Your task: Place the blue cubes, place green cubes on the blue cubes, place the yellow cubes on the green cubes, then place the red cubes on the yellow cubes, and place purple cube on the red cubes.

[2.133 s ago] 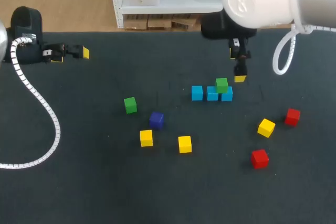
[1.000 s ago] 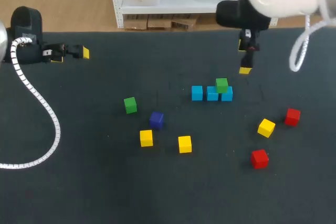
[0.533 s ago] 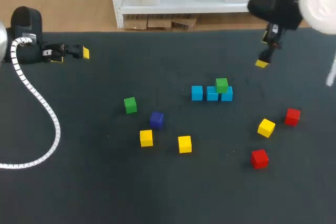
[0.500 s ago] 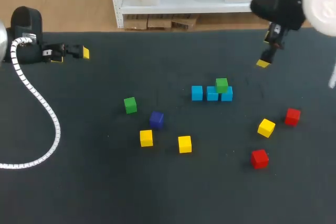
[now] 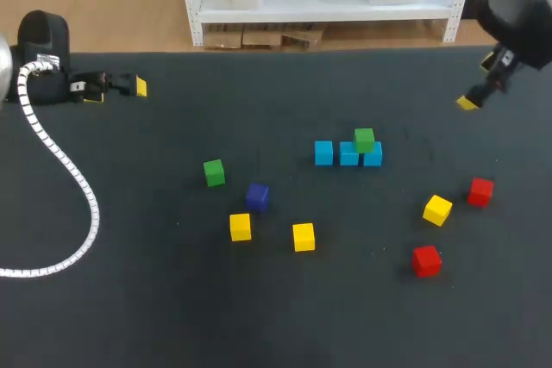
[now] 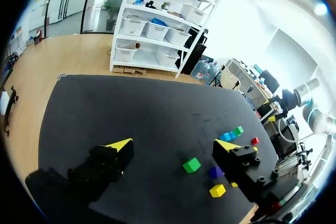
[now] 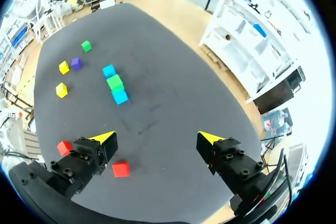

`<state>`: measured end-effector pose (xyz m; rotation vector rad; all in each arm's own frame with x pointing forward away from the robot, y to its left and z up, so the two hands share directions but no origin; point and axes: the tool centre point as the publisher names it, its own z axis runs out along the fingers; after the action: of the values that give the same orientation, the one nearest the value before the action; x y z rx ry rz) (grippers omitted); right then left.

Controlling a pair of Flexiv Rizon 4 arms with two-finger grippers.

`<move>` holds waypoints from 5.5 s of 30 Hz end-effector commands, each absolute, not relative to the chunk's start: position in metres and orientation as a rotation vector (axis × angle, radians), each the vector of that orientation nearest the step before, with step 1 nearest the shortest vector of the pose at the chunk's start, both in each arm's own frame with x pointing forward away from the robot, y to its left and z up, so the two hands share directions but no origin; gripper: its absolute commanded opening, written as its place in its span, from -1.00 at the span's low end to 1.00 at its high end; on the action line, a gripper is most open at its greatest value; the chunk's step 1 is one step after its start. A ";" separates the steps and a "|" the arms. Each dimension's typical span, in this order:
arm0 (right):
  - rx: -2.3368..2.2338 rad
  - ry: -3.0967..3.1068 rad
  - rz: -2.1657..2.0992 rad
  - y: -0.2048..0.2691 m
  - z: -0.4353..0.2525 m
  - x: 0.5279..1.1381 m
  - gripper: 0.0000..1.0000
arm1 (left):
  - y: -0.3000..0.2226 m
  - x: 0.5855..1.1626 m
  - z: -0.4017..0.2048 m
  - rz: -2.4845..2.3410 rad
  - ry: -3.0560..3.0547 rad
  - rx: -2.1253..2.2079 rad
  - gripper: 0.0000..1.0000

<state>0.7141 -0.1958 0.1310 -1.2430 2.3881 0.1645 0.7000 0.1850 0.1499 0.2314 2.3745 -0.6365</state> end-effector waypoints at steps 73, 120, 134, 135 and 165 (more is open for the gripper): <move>-0.850 2.041 0.165 -0.254 0.208 0.740 1.00 | 0.185 0.700 0.150 -0.636 2.374 0.231 1.00; -0.850 2.041 0.165 -0.254 0.208 0.740 1.00 | 0.161 0.678 0.195 -0.239 2.491 0.766 1.00; -0.850 2.041 0.165 -0.254 0.208 0.740 1.00 | 0.102 0.662 0.160 0.012 2.548 1.329 1.00; -0.850 2.041 0.165 -0.254 0.208 0.740 1.00 | 0.099 0.663 0.157 0.035 2.545 1.334 1.00; -0.850 2.041 0.165 -0.254 0.208 0.740 1.00 | 0.084 0.672 0.047 0.105 2.538 1.813 1.00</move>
<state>0.7370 -0.2525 0.2092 -0.8437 2.0433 0.1532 0.6677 0.0906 0.0554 1.7680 2.5437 0.0232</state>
